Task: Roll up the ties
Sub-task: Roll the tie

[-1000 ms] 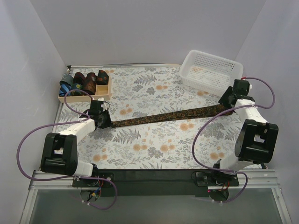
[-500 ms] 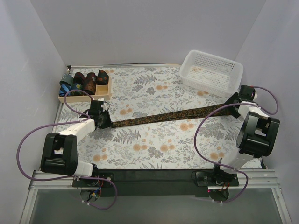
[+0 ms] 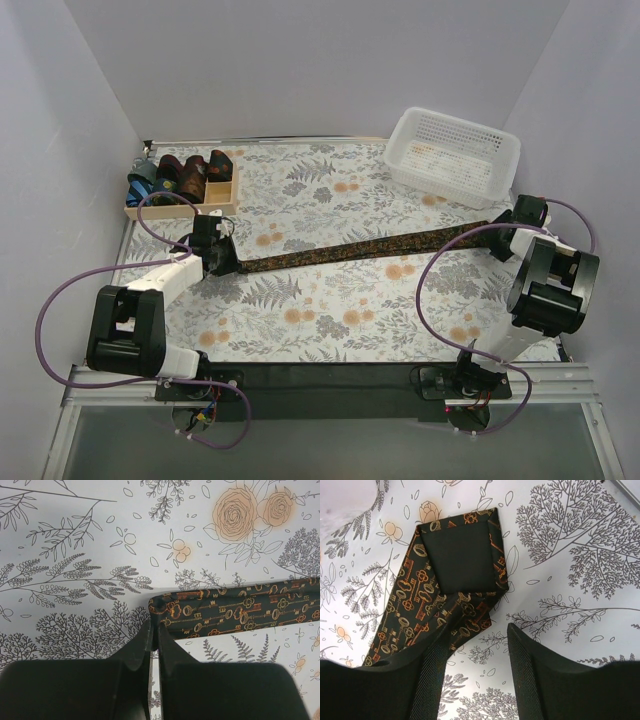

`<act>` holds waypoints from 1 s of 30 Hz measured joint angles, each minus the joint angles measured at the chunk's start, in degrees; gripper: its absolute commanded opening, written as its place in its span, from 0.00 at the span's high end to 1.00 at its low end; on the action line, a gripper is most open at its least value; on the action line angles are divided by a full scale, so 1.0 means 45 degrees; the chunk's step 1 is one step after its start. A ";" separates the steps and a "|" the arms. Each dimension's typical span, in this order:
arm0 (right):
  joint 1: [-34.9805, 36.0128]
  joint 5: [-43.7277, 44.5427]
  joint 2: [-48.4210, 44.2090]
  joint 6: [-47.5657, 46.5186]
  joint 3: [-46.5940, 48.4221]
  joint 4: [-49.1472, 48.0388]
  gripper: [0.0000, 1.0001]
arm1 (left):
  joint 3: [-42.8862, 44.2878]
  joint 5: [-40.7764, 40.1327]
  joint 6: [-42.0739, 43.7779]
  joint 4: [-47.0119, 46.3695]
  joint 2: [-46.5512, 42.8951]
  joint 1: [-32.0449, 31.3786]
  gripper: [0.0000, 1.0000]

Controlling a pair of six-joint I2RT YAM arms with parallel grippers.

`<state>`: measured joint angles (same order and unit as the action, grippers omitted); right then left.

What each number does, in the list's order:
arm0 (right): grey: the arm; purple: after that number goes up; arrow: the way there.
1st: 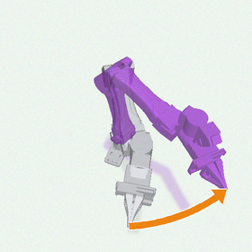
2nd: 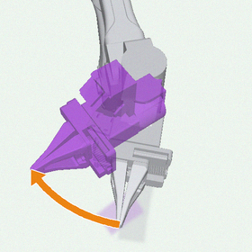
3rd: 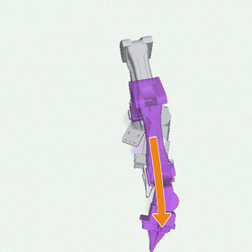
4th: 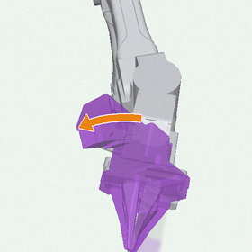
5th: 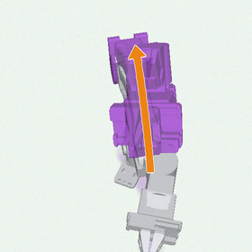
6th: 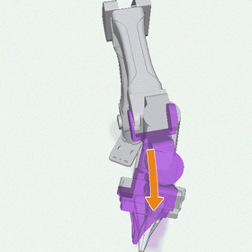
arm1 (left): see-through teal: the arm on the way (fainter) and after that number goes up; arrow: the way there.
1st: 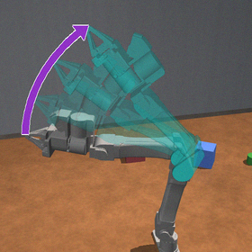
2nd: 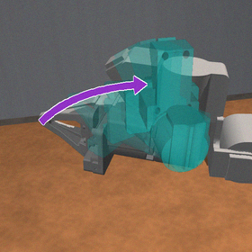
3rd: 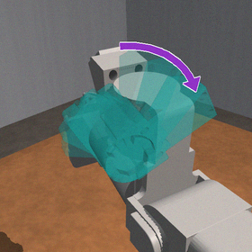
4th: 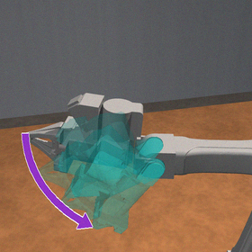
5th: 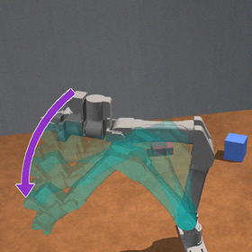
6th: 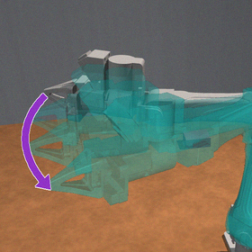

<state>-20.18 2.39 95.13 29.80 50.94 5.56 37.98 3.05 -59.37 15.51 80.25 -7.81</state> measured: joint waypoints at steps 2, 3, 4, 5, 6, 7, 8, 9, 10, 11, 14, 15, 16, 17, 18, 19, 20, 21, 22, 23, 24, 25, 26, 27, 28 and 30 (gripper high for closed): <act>-0.0044 -0.0063 0.0015 0.0019 -0.0049 -0.0151 0.55 | 0.0000 0.0000 0.0000 0.0000 0.0000 0.0000 1.00; -0.0078 -0.0097 0.0024 0.0024 -0.0049 -0.0223 0.57 | 0.0000 0.0000 0.0000 0.0005 0.0000 0.0000 1.00; -0.0087 -0.0146 0.0034 0.0034 -0.0049 -0.0282 0.58 | 0.0000 0.0000 0.0000 0.0005 0.0000 0.0000 1.00; -0.0092 -0.0170 0.0039 0.0053 -0.0049 -0.0330 0.60 | 0.0000 0.0000 0.0000 0.0010 0.0000 0.0000 1.00; -0.0097 -0.0199 0.0039 0.0049 -0.0049 -0.0355 0.60 | 0.0000 0.0000 0.0000 0.0015 0.0000 0.0000 1.00; -0.0092 -0.0233 0.0039 0.0068 -0.0053 -0.0393 0.63 | 0.0000 0.0000 0.0000 0.0019 0.0000 0.0000 1.00; -0.0092 -0.0248 0.0039 0.0058 -0.0053 -0.0437 0.65 | 0.0000 0.0000 0.0000 0.0029 0.0000 0.0000 1.00; -0.0092 -0.0257 0.0039 0.0063 -0.0063 -0.0491 0.66 | 0.0000 0.0000 0.0000 0.0034 0.0000 0.0000 1.00; -0.0097 -0.0277 0.0039 0.0087 -0.0068 -0.0534 0.69 | 0.0000 0.0000 0.0000 0.0034 0.0000 0.0000 1.00; -0.0097 -0.0291 0.0039 0.0078 -0.0078 -0.0578 0.71 | 0.0000 0.0000 0.0005 0.0034 0.0000 0.0000 1.00; -0.0097 -0.0335 0.0039 0.0087 -0.0136 -0.0631 0.80 | 0.0000 0.0000 0.0005 0.0073 0.0000 0.0000 1.00; -0.0097 -0.0340 0.0039 0.0107 -0.0160 -0.0631 0.82 | 0.0000 0.0000 0.0005 0.0083 0.0000 0.0000 1.00; -0.0097 -0.0345 0.0039 0.0107 -0.0185 -0.0656 0.83 | 0.0000 0.0000 0.0005 0.0083 0.0000 0.0000 1.00; -0.0097 -0.0345 0.0039 0.0112 -0.0199 -0.0651 0.85 | 0.0000 0.0000 0.0005 0.0083 0.0000 0.0000 1.00; -0.0097 -0.0350 0.0039 0.0107 -0.0204 -0.0651 0.85 | 0.0000 0.0000 0.0005 0.0087 0.0000 0.0000 1.00; -0.0097 -0.0350 0.0039 0.0107 -0.0204 -0.0670 0.87 | 0.0000 0.0000 0.0000 0.0087 0.0000 0.0000 1.00; -0.0097 -0.0355 0.0039 0.0102 -0.0204 -0.0690 0.88 | 0.0000 0.0000 0.0005 0.0087 0.0000 0.0000 1.00; -0.0097 -0.0355 0.0039 0.0102 -0.0204 -0.0699 0.90 | 0.0000 0.0000 0.0005 0.0087 0.0000 0.0000 1.00; -0.0097 -0.0369 0.0039 0.0107 -0.0204 -0.0699 0.91 | 0.0000 -0.0005 0.0005 0.0092 0.0000 0.0000 1.00; -0.0097 -0.0384 0.0039 0.0107 -0.0204 -0.0704 0.93 | 0.0000 -0.0005 0.0005 0.0092 0.0000 0.0000 1.00; -0.0097 -0.0389 0.0039 0.0107 -0.0204 -0.0704 0.93 | 0.0000 -0.0005 0.0000 0.0097 0.0000 0.0000 1.00; -0.0097 -0.0389 0.0039 0.0102 -0.0204 -0.0704 0.93 | 0.0000 -0.0010 0.0000 0.0102 0.0000 0.0000 1.00; -0.0097 -0.0389 0.0039 0.0107 -0.0199 -0.0704 0.93 | 0.0000 -0.0010 0.0000 0.0117 0.0000 0.0000 1.00; -0.0097 -0.0389 0.0039 0.0102 -0.0189 -0.0699 0.94 | 0.0000 -0.0015 0.0000 0.0126 0.0000 0.0000 1.00; -0.0097 -0.0389 0.0039 0.0097 -0.0175 -0.0695 0.94 | 0.0000 -0.0019 -0.0005 0.0136 0.0000 0.0000 1.00; -0.0097 -0.0393 0.0039 0.0087 -0.0078 -0.0690 0.94 | 0.0000 -0.0024 -0.0015 0.0170 0.0000 0.0000 1.00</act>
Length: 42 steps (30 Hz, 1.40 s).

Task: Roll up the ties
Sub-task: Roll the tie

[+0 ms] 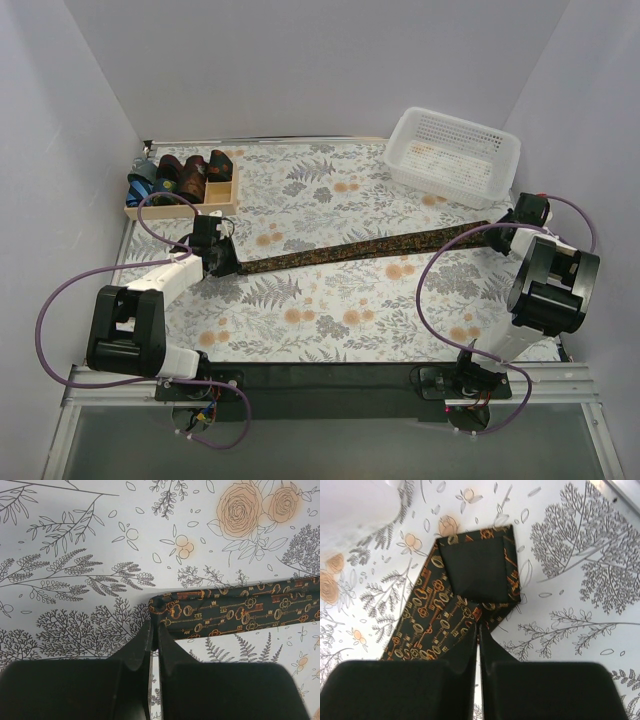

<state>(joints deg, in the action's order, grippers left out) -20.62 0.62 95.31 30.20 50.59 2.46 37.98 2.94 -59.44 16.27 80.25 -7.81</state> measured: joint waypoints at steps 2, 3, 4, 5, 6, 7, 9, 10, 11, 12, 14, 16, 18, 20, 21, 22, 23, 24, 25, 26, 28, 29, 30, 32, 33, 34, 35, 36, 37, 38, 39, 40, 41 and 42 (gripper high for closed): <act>0.0000 0.0000 0.0034 -0.0039 0.0199 0.0000 0.96 | 0.0000 -0.0010 -0.0029 0.0010 0.0000 0.0000 1.00; 0.0000 -0.0005 0.0063 -0.0044 0.0306 0.0000 0.96 | 0.0000 -0.0019 -0.0044 0.0010 0.0000 0.0000 1.00; 0.0000 -0.0005 0.0117 -0.0063 0.0437 -0.0015 0.96 | 0.0000 -0.0024 -0.0058 0.0010 0.0005 0.0000 1.00; 0.0000 -0.0010 0.0170 -0.0087 0.0559 -0.0024 0.96 | 0.0000 -0.0029 -0.0083 0.0015 0.0005 0.0000 1.00; 0.0000 -0.0015 0.0209 -0.0087 0.0636 -0.0039 0.96 | 0.0000 -0.0029 -0.0092 0.0015 0.0005 0.0000 1.00; 0.0000 -0.0039 0.0248 -0.0092 0.0699 -0.0034 0.95 | 0.0000 -0.0029 -0.0102 0.0015 0.0005 0.0000 1.00; 0.0000 -0.0044 0.0350 -0.0102 0.0782 -0.0044 0.94 | 0.0000 -0.0034 -0.0121 0.0015 0.0015 0.0000 1.00; 0.0000 -0.0039 0.0389 -0.0107 0.0787 -0.0049 0.93 | 0.0000 -0.0029 -0.0126 0.0019 0.0024 0.0000 1.00; 0.0000 -0.0039 0.0432 -0.0117 0.0787 -0.0044 0.92 | 0.0000 -0.0034 -0.0131 0.0024 0.0029 0.0000 1.00; 0.0000 -0.0034 0.0466 -0.0131 0.0787 -0.0039 0.91 | 0.0000 -0.0034 -0.0136 0.0039 0.0034 0.0000 1.00; 0.0000 -0.0039 0.0515 -0.0141 0.0792 -0.0034 0.84 | 0.0005 -0.0034 -0.0141 0.0044 0.0053 0.0000 1.00; 0.0000 -0.0044 0.0520 -0.0248 0.0797 -0.0019 0.79 | 0.0015 -0.0029 -0.0170 0.0049 0.0131 0.0005 1.00; 0.0000 -0.0165 0.0520 -0.0408 0.0835 -0.0015 0.73 | 0.0049 -0.0024 -0.0185 0.0053 0.0267 0.0034 1.00; 0.0000 -0.0282 0.0471 -0.0559 0.0894 0.0073 0.63 | 0.0078 -0.0015 -0.0189 0.0058 0.0330 0.0049 1.00; 0.0005 -0.0325 0.0389 -0.0690 0.0894 0.0131 0.61 | 0.0087 -0.0005 -0.0194 0.0063 0.0340 0.0049 1.00; 0.0010 -0.0364 0.0243 -0.0801 0.0889 0.0253 0.58 | 0.0092 0.0005 -0.0194 0.0068 0.0350 0.0049 1.00; 0.0029 -0.0398 0.0034 -0.0889 0.0884 0.0384 0.57 | 0.0102 0.0015 -0.0194 0.0073 0.0364 0.0049 1.00; 0.0078 -0.0442 -0.0248 -0.1005 0.0855 0.0495 0.56 | 0.0117 0.0024 -0.0194 0.0087 0.0379 0.0049 1.00; 0.0160 -0.0457 -0.0612 -0.1103 0.0767 0.0568 0.53 | 0.0136 0.0034 -0.0194 0.0097 0.0398 0.0049 1.00; 0.0257 -0.0461 -0.1064 -0.1166 0.0646 0.0680 0.52 | 0.0155 0.0053 -0.0194 0.0102 0.0413 0.0049 1.00; 0.0641 -0.0413 -0.1957 -0.1321 0.0457 0.0967 0.49 | 0.0175 0.0117 -0.0194 0.0102 0.0442 0.0049 1.00; 0.0957 -0.0408 -0.2429 -0.1409 0.0413 0.1141 0.49 | 0.0189 0.0136 -0.0194 0.0107 0.0452 0.0049 1.00; 0.1375 -0.0403 -0.2841 -0.1491 0.0389 0.1234 0.48 | 0.0199 0.0160 -0.0194 0.0102 0.0461 0.0049 1.00; 0.2336 -0.0423 -0.3512 -0.1671 0.0408 0.1433 0.48 | 0.0223 0.0194 -0.0199 0.0107 0.0491 0.0049 1.00; 0.2924 -0.0495 -0.3740 -0.1763 0.0486 0.1569 0.48 | 0.0248 0.0214 -0.0199 0.0107 0.0529 0.0049 1.00; 0.3580 -0.0559 -0.3861 -0.1817 0.0622 0.1705 0.48 | 0.0267 0.0233 -0.0204 0.0102 0.0568 0.0049 1.00; 0.4240 -0.0656 -0.3881 -0.1870 0.0816 0.1817 0.49 | 0.0291 0.0253 -0.0209 0.0102 0.0602 0.0049 1.00; 0.4906 -0.0821 -0.3837 -0.1909 0.1035 0.1846 0.49 | 0.0301 0.0262 -0.0209 0.0102 0.0612 0.0049 1.00; 0.5629 -0.0937 -0.3759 -0.1914 0.1277 0.1880 0.49 | 0.0311 0.0272 -0.0214 0.0102 0.0622 0.0049 1.00; 0.6275 -0.1098 -0.3623 -0.1914 0.1525 0.1855 0.50 | 0.0316 0.0277 -0.0214 0.0102 0.0627 0.0049 1.00; 0.7053 -0.1287 -0.3429 -0.1899 0.1792 0.1812 0.50 | 0.0316 0.0282 -0.0214 0.0102 0.0627 0.0049 1.00; 0.7601 -0.1423 -0.3215 -0.1894 0.2016 0.1739 0.50 | 0.0316 0.0291 -0.0214 0.0102 0.0627 0.0049 1.00; 0.8276 -0.1613 -0.2914 -0.1851 0.2268 0.1608 0.51 | 0.0316 0.0296 -0.0214 0.0102 0.0627 0.0049 1.00; 0.8952 -0.1792 -0.2565 -0.1836 0.2511 0.1452 0.52 | 0.0321 0.0296 -0.0214 0.0107 0.0627 0.0053 1.00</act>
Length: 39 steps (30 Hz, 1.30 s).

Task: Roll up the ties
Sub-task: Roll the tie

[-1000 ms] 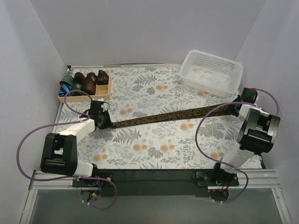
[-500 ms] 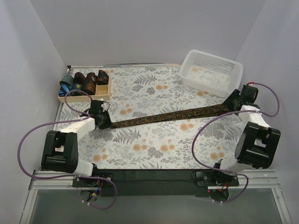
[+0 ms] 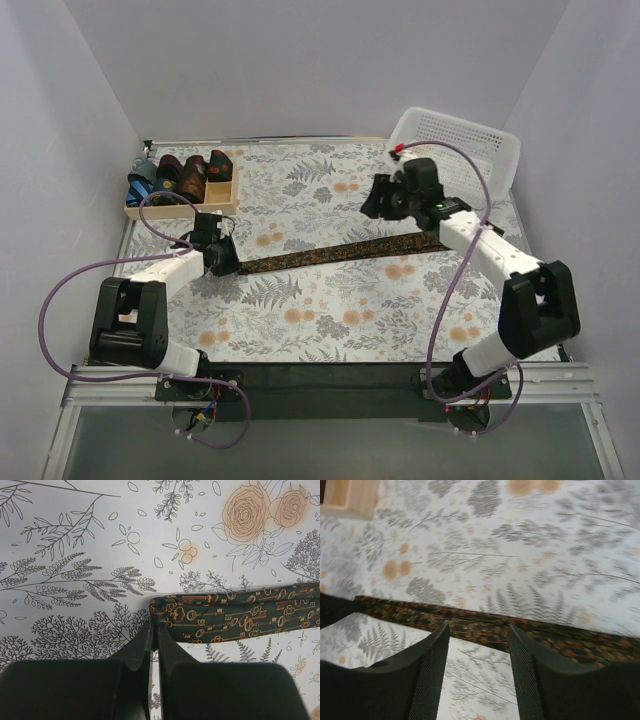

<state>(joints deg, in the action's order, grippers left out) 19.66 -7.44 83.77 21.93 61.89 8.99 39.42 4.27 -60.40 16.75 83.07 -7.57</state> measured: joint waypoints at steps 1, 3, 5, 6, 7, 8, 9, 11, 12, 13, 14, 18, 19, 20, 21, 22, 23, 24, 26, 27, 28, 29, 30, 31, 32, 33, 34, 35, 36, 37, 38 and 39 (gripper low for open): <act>0.0665 -0.0160 0.0398 0.0029 0.0296 -0.0097 0.52 | 0.0005 0.0005 0.0000 0.0005 0.0000 0.0000 1.00; 0.1817 -0.0563 0.1394 0.0039 0.0850 -0.0534 0.55 | 0.0015 0.0015 0.0000 0.0024 0.0000 0.0000 1.00; 0.2793 -0.1088 0.2375 0.0097 0.1185 -0.1166 0.56 | 0.0019 0.0049 0.0000 0.0034 0.0000 0.0000 1.00; 0.3254 -0.1452 0.2914 0.0141 0.1307 -0.1491 0.56 | 0.0019 0.0063 0.0000 0.0034 0.0000 0.0000 1.00; 0.3531 -0.1710 0.3303 0.0165 0.1409 -0.1734 0.55 | 0.0019 0.0107 0.0005 0.0039 0.0000 0.0005 1.00; 0.3866 -0.2025 0.3827 0.0180 0.1588 -0.1996 0.55 | 0.0019 0.0151 0.0005 0.0044 0.0000 0.0005 1.00; 0.4182 -0.2302 0.4347 0.0160 0.1787 -0.2244 0.54 | 0.0019 0.0175 0.0000 0.0049 0.0000 0.0005 1.00; 0.4687 -0.2856 0.5348 -0.0044 0.2297 -0.2458 0.51 | 0.0019 0.0199 0.0005 0.0053 0.0000 0.0005 1.00; 0.4906 -0.3133 0.5775 -0.0321 0.2569 -0.2521 0.50 | 0.0019 0.0204 0.0005 0.0058 0.0000 0.0005 1.00; 0.5076 -0.3410 0.6135 -0.0685 0.2798 -0.2618 0.48 | 0.0024 0.0204 0.0010 0.0073 0.0000 0.0005 0.97; 0.5217 -0.3672 0.6416 -0.1078 0.2977 -0.2667 0.46 | 0.0029 0.0204 0.0010 0.0083 0.0000 0.0005 0.89; 0.5421 -0.4639 0.7174 -0.3143 0.4007 -0.2307 0.34 | 0.0102 0.0189 0.0034 0.0180 -0.0039 0.0005 0.78; 0.5435 -0.4784 0.7320 -0.3691 0.4328 -0.2195 0.33 | 0.0102 0.0185 0.0024 0.0185 -0.0063 0.0005 0.76; 0.5489 -0.4920 0.7436 -0.4279 0.4653 -0.2011 0.30 | 0.0102 0.0185 0.0005 0.0185 -0.0078 0.0005 0.74; 0.5508 -0.5037 0.7529 -0.4726 0.4940 -0.1909 0.29 | 0.0107 0.0185 0.0000 0.0180 -0.0083 0.0005 0.67; 0.5532 -0.5115 0.7626 -0.5241 0.5183 -0.1817 0.26 | 0.0107 0.0185 -0.0015 0.0185 -0.0083 0.0005 0.64; 0.5561 -0.5168 0.7703 -0.5610 0.5382 -0.1666 0.26 | 0.0112 0.0185 -0.0019 0.0189 -0.0083 0.0005 0.62; 0.5610 -0.5221 0.7834 -0.6042 0.5644 -0.1472 0.26 | 0.0117 0.0180 -0.0053 0.0189 -0.0083 0.0005 0.57; 0.5751 -0.5323 0.8121 -0.6824 0.6115 -0.1083 0.26 | 0.0155 0.0175 -0.0112 0.0262 -0.0107 0.0005 0.53; 0.5833 -0.5372 0.8301 -0.7213 0.6363 -0.0845 0.26 | 0.0175 0.0155 -0.0165 0.0291 -0.0146 0.0005 0.52; 0.5921 -0.5411 0.8524 -0.7577 0.6674 -0.0549 0.26 | 0.0185 0.0136 -0.0214 0.0301 -0.0219 0.0005 0.52; 0.6008 -0.5435 0.8752 -0.7927 0.6941 -0.0335 0.27 | 0.0189 0.0092 -0.0262 0.0340 -0.0321 0.0005 0.51; 0.6096 -0.5450 0.8956 -0.8257 0.7169 -0.0107 0.27 | 0.0204 0.0044 -0.0301 0.0413 -0.0447 0.0005 0.51; 0.6173 -0.5459 0.9160 -0.8573 0.7393 0.0189 0.28 | 0.0238 -0.0010 -0.0350 0.0515 -0.0563 0.0005 0.51; 0.6261 -0.5474 0.9379 -0.8854 0.7645 0.0495 0.28 | 0.0287 -0.0063 -0.0379 0.0578 -0.0680 0.0005 0.51; 0.6339 -0.5479 0.9598 -0.9126 0.7893 0.0724 0.28 | 0.0335 -0.0112 -0.0447 0.0622 -0.0792 0.0005 0.51; 0.6402 -0.5479 0.9782 -0.9389 0.8092 0.0942 0.29 | 0.0389 -0.0151 -0.0486 0.0656 -0.0894 0.0005 0.51; 0.6479 -0.5469 0.9942 -0.9632 0.8252 0.1151 0.30 | 0.0423 -0.0185 -0.0534 0.0665 -0.0986 0.0005 0.51; 0.6552 -0.5445 1.0069 -0.9855 0.8393 0.1345 0.30 | 0.0442 -0.0219 -0.0563 0.0685 -0.1073 0.0005 0.51; 0.6601 -0.5430 1.0166 -0.9991 0.8490 0.1462 0.31 | 0.0452 -0.0257 -0.0583 0.0709 -0.1137 0.0005 0.51; 0.6674 -0.5401 1.0273 -1.0185 0.8616 0.1608 0.31 | 0.0461 -0.0316 -0.0602 0.0763 -0.1195 0.0005 0.51; 0.6732 -0.5377 1.0384 -1.0321 0.8728 0.1715 0.32 | 0.0471 -0.0355 -0.0617 0.0811 -0.1239 0.0005 0.51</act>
<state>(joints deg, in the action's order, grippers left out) 49.95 -31.64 130.50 -24.51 101.16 16.71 41.54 2.68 -63.18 20.40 77.49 -7.55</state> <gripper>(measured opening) 0.693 0.489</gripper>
